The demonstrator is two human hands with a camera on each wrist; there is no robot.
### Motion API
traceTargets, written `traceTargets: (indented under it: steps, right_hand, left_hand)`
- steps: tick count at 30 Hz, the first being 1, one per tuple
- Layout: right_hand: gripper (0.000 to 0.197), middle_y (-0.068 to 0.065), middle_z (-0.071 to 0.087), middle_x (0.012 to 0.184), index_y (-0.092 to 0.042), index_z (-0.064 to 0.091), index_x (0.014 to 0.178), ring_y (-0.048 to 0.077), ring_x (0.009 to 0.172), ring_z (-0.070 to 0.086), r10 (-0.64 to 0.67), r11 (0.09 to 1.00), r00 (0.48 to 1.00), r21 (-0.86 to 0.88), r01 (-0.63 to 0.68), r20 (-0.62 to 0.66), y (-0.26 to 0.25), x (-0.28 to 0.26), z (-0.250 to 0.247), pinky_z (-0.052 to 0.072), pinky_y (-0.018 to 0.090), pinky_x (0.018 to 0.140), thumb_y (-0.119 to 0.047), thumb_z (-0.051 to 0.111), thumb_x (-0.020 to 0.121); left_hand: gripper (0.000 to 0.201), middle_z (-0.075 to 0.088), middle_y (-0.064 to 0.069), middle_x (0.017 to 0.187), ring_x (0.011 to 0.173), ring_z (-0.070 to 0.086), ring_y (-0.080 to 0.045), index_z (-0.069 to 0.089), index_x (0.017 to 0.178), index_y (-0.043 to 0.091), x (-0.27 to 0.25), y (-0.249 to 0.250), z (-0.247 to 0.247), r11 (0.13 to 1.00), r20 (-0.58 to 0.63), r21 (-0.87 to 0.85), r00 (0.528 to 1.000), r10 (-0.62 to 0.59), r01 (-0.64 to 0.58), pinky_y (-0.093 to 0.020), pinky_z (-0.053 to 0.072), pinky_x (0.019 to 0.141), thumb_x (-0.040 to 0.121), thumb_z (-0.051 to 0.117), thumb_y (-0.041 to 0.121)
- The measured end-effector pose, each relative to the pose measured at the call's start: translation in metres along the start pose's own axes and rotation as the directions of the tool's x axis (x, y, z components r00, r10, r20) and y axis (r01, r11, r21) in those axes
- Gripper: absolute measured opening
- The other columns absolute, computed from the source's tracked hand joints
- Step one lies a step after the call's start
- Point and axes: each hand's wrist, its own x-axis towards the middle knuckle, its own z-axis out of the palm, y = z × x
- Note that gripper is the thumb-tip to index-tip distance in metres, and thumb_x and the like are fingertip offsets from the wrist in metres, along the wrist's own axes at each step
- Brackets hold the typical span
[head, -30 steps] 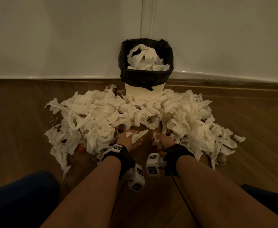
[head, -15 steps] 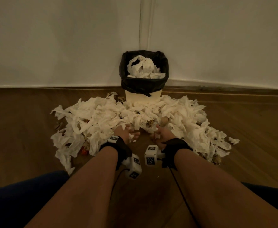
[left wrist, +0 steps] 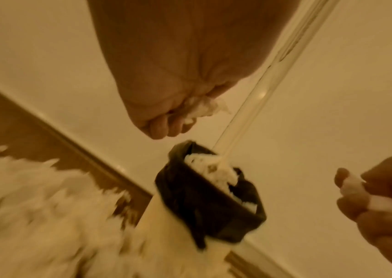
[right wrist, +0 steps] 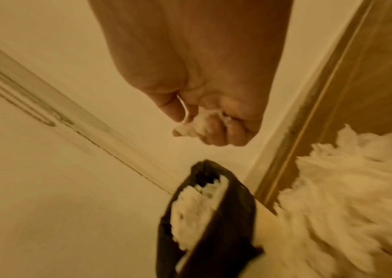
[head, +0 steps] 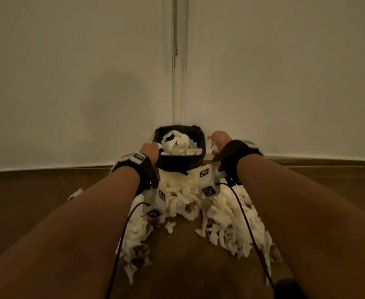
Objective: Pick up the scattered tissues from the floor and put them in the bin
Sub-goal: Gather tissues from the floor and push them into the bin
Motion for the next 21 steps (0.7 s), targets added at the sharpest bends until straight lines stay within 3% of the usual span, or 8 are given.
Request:
traceTargets:
  steps: [2, 4, 6, 8, 11, 14, 17, 21]
  right_hand:
    - [0.039, 0.014, 0.053, 0.13, 0.002, 0.044, 0.134, 0.011, 0.053, 0.052, -0.061, 0.99, 0.998, -0.128, 0.058, -0.018, -0.022, 0.008, -0.003, 0.037, 0.007, 0.031, -0.014, 0.037, 0.099]
    - [0.039, 0.019, 0.05, 0.136, 0.003, 0.044, 0.135, 0.013, 0.065, 0.052, -0.105, 0.968, 0.994, -0.229, 0.103, 0.003, -0.029, 0.017, -0.003, 0.043, 0.006, 0.039, -0.01, 0.042, 0.097]
    - [0.041, 0.018, 0.054, 0.132, 0.0, 0.049, 0.132, 0.024, 0.095, 0.063, -0.127, 0.942, 0.992, -0.312, 0.125, 0.012, -0.027, 0.027, -0.001, 0.053, 0.012, 0.071, -0.006, 0.053, 0.092]
    - [0.04, 0.016, 0.059, 0.127, -0.003, 0.056, 0.126, 0.028, 0.113, 0.059, -0.123, 0.925, 0.992, -0.361, 0.119, 0.012, -0.018, 0.04, 0.004, 0.051, 0.029, 0.093, -0.008, 0.06, 0.087]
    - [0.028, 0.016, 0.063, 0.118, -0.007, 0.064, 0.114, 0.031, 0.107, 0.062, -0.153, 0.917, 0.987, -0.38, 0.122, -0.054, -0.004, 0.055, 0.019, 0.051, 0.039, 0.095, -0.014, 0.059, 0.088]
    - [0.011, 0.014, 0.063, 0.112, -0.014, 0.061, 0.098, 0.031, 0.099, 0.063, -0.205, 0.925, 0.965, -0.353, 0.138, -0.161, 0.009, 0.056, 0.029, 0.052, 0.04, 0.09, -0.011, 0.057, 0.087]
    - [0.021, 0.016, 0.063, 0.118, -0.006, 0.064, 0.108, 0.03, 0.107, 0.06, -0.191, 0.839, 0.975, -0.535, 0.102, -0.113, 0.019, 0.081, 0.04, 0.048, 0.035, 0.095, -0.012, 0.052, 0.092]
    - [0.031, 0.019, 0.052, 0.127, -0.001, 0.059, 0.119, 0.031, 0.115, 0.052, -0.268, 0.7, 0.963, -0.689, 0.189, -0.009, 0.023, 0.083, 0.052, 0.043, 0.033, 0.094, -0.015, 0.045, 0.096]
  left_hand:
    - [0.037, 0.047, -0.023, 0.136, 0.126, 0.044, -0.035, 0.048, 0.132, -0.002, 0.007, 0.018, -0.013, 0.998, -0.012, -0.005, 0.998, 0.069, -0.069, -0.035, 0.036, 0.102, 0.099, 0.035, 0.007]
    - [0.037, 0.048, -0.017, 0.137, 0.127, 0.044, -0.033, 0.054, 0.131, 0.01, 0.017, 0.028, -0.017, 0.987, -0.038, 0.027, 0.987, 0.159, -0.158, -0.029, 0.036, 0.097, 0.097, 0.038, 0.007]
    - [0.034, 0.047, -0.015, 0.137, 0.125, 0.045, -0.032, 0.059, 0.125, 0.012, 0.026, 0.031, -0.013, 0.98, -0.064, 0.034, 0.978, 0.2, -0.198, -0.023, 0.034, 0.096, 0.096, 0.041, 0.008]
    - [0.03, 0.052, -0.014, 0.132, 0.116, 0.053, -0.031, 0.065, 0.116, 0.008, 0.036, 0.031, -0.006, 0.962, -0.07, -0.033, 0.961, 0.267, -0.27, -0.028, 0.041, 0.102, 0.096, 0.043, 0.007]
    - [0.025, 0.067, -0.014, 0.109, 0.085, 0.066, -0.024, 0.067, 0.104, 0.009, 0.049, 0.021, 0.007, 0.943, -0.078, -0.077, 0.945, 0.318, -0.324, -0.031, 0.056, 0.079, 0.094, 0.044, 0.005]
    - [0.02, 0.07, -0.011, 0.096, 0.069, 0.064, -0.016, 0.067, 0.098, 0.014, 0.051, 0.009, 0.017, 0.932, -0.1, 0.057, 0.927, 0.363, -0.358, -0.016, 0.047, 0.057, 0.091, 0.049, 0.008]
    - [0.025, 0.068, -0.017, 0.104, 0.094, 0.063, -0.029, 0.068, 0.11, 0.008, 0.076, 0.003, 0.036, 0.897, -0.093, 0.224, 0.908, 0.409, -0.381, -0.027, 0.047, 0.075, 0.091, 0.052, 0.013]
    - [0.035, 0.05, -0.02, 0.126, 0.11, 0.052, -0.031, 0.056, 0.126, 0.005, 0.077, 0.006, 0.046, 0.82, 0.014, 0.408, 0.901, 0.434, -0.401, -0.029, 0.037, 0.094, 0.098, 0.038, 0.018]
